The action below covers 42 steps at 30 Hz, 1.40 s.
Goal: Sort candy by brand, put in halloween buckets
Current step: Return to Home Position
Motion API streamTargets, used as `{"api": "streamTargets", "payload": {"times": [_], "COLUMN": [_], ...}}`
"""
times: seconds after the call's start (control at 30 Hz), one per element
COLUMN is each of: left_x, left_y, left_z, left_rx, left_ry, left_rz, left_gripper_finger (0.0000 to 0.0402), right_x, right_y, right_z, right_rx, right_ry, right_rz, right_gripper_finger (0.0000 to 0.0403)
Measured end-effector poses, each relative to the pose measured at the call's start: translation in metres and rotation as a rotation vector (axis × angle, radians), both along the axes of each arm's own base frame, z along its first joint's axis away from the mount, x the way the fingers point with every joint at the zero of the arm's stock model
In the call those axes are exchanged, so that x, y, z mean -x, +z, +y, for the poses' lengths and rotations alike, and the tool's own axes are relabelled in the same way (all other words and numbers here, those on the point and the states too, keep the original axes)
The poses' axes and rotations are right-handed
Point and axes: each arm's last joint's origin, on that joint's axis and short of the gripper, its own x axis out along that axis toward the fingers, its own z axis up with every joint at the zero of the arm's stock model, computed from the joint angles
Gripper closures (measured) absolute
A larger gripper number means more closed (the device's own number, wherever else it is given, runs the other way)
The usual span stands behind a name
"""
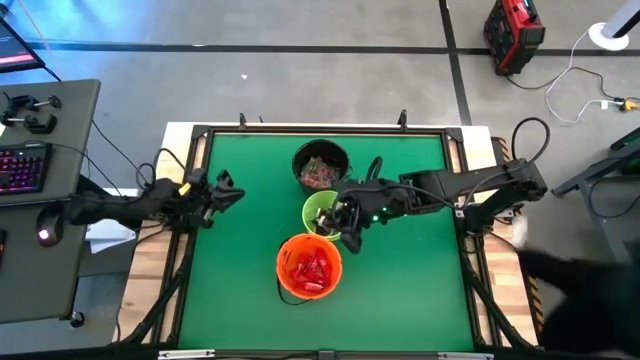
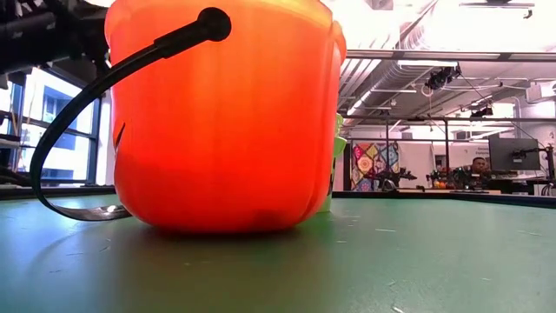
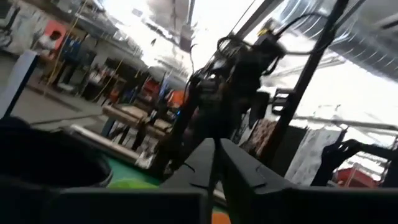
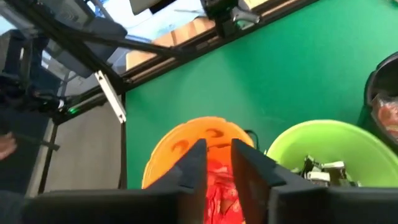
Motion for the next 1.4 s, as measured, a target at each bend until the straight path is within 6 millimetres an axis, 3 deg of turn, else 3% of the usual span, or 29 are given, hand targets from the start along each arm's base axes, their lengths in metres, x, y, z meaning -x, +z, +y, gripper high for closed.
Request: {"api": "streamTargets", "payload": {"times": [0.17, 0.47, 0.63, 0.77, 1.0, 1.23, 1.4], "left_x": [0.000, -0.004, -0.004, -0.004, -0.004, -0.004, -0.004], "left_y": [-0.001, -0.016, -0.020, -0.021, -0.021, -0.021, -0.021], "left_z": [0.000, -0.001, -0.001, -0.001, -0.001, -0.001, -0.001], "left_rx": [-0.015, 0.042, 0.061, 0.062, 0.062, 0.061, 0.061], "left_ry": [-0.039, -0.084, -0.087, -0.086, -0.086, -0.086, -0.086], "left_rz": [0.009, 0.168, 0.208, 0.224, 0.225, 0.225, 0.224], "left_gripper_finger": [0.0392, 0.0401, 0.0399, 0.0398, 0.0398, 0.0398, 0.0398], "right_x": [0.005, 0.026, 0.062, 0.107, 0.168, 0.191, 0.201], "right_y": [-0.005, -0.018, -0.002, -0.005, -0.061, -0.126, -0.148], "right_z": [0.004, 0.013, 0.003, -0.009, -0.027, -0.046, -0.059], "right_rx": [-0.017, 0.070, 0.096, 0.071, -0.004, 0.024, 0.060], "right_ry": [0.060, 0.158, 0.192, 0.178, 0.141, 0.077, 0.067], "right_rz": [0.074, 0.284, 0.294, 0.189, -0.134, -0.400, -0.579], "right_gripper_finger": [0.0394, 0.0401, 0.0402, 0.0402, 0.0403, 0.0403, 0.0403]}}
